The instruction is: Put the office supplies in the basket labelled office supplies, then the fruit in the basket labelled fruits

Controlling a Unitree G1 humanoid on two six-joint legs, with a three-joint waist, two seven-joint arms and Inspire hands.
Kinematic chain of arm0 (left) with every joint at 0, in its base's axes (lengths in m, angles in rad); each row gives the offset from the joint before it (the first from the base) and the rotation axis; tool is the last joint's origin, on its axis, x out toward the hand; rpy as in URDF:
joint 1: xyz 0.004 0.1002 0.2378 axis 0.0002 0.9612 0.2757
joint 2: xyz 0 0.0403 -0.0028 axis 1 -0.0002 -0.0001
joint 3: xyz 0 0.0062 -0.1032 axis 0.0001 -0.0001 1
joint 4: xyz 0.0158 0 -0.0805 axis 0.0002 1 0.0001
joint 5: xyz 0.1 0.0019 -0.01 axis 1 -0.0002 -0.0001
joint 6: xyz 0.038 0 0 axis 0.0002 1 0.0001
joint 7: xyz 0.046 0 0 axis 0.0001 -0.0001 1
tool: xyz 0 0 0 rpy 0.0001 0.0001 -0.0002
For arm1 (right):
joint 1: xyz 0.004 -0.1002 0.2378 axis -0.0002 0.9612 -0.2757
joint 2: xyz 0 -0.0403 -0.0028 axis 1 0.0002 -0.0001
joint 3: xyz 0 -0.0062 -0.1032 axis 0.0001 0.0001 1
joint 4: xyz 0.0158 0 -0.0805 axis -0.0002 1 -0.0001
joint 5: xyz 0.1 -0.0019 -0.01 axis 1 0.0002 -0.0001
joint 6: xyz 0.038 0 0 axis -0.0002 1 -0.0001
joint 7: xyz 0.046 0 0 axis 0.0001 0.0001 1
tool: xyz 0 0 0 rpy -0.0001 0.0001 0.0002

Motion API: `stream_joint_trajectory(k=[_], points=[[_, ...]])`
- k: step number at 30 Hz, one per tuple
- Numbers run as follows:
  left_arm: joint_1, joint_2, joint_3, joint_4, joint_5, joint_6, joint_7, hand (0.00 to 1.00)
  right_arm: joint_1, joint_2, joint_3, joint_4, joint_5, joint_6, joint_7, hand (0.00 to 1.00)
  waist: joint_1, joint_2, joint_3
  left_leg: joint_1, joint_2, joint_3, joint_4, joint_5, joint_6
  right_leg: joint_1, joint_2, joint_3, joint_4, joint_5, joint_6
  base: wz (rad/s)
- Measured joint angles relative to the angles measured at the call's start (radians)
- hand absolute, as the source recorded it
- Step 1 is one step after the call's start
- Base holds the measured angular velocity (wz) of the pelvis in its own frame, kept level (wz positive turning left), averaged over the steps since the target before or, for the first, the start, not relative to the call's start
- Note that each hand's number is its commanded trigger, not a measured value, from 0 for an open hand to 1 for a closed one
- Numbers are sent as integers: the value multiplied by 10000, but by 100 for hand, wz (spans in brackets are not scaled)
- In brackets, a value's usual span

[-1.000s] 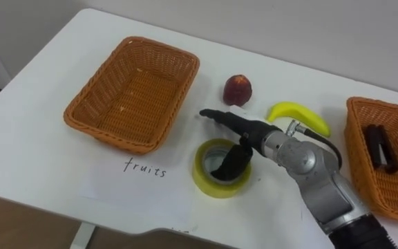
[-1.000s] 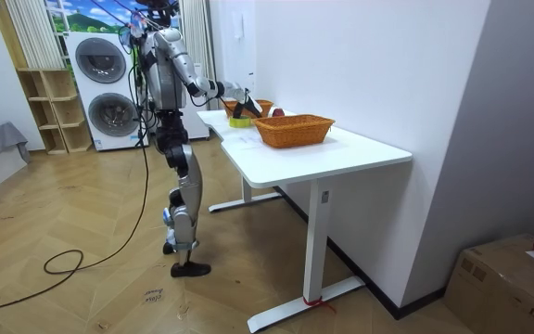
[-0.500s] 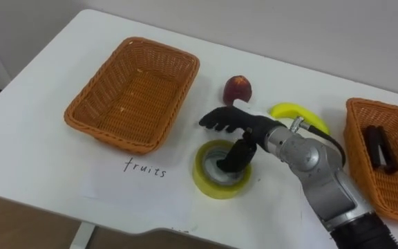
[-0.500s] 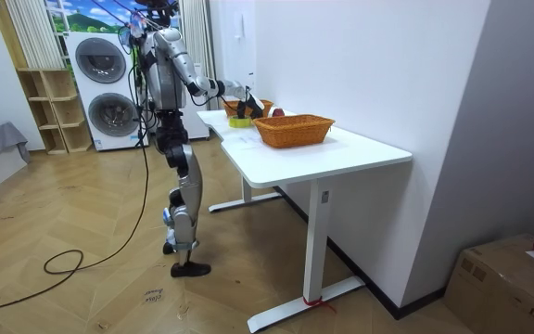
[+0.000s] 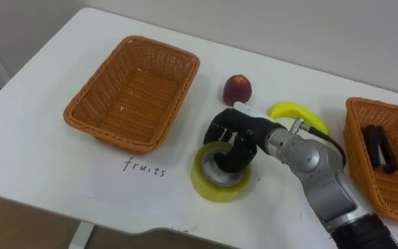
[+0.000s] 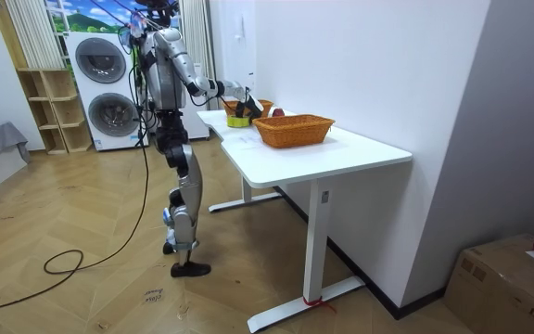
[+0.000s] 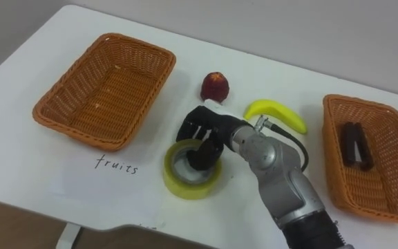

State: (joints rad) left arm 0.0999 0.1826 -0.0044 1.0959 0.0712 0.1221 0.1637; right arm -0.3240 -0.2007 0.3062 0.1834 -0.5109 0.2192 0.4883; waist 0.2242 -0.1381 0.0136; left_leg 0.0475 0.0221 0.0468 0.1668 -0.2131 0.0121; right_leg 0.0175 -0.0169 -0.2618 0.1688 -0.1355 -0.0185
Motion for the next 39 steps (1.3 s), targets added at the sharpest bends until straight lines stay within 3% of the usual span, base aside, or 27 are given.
stream_joint_trajectory(k=[22,30,33,39], points=[[56,-30,40,-1,80,15,31,0,24,-14,-123,-88,-50,-2,172,100,-24,32,16,5,-7,37,-2,0,0,-5,2,87,-1,0,0,0],[53,-82,257,-191,14,-53,29,0,334,-271,-169,-913,-51,-7,194,100,-240,16,-43,10,-10,10,16,3,3,1,-6,109,-1,0,0,0],[64,-105,422,-187,32,-114,15,0,353,-298,-559,-1143,-61,-15,159,100,-493,39,-44,13,-7,56,22,4,3,-8,-11,116,-10,0,0,0],[148,-177,615,-203,48,-139,-6,0,609,-359,-1673,-1846,406,-14,-235,100,-635,193,-70,170,14,241,-10,4,1,21,1,149,22,1,1,-8]])
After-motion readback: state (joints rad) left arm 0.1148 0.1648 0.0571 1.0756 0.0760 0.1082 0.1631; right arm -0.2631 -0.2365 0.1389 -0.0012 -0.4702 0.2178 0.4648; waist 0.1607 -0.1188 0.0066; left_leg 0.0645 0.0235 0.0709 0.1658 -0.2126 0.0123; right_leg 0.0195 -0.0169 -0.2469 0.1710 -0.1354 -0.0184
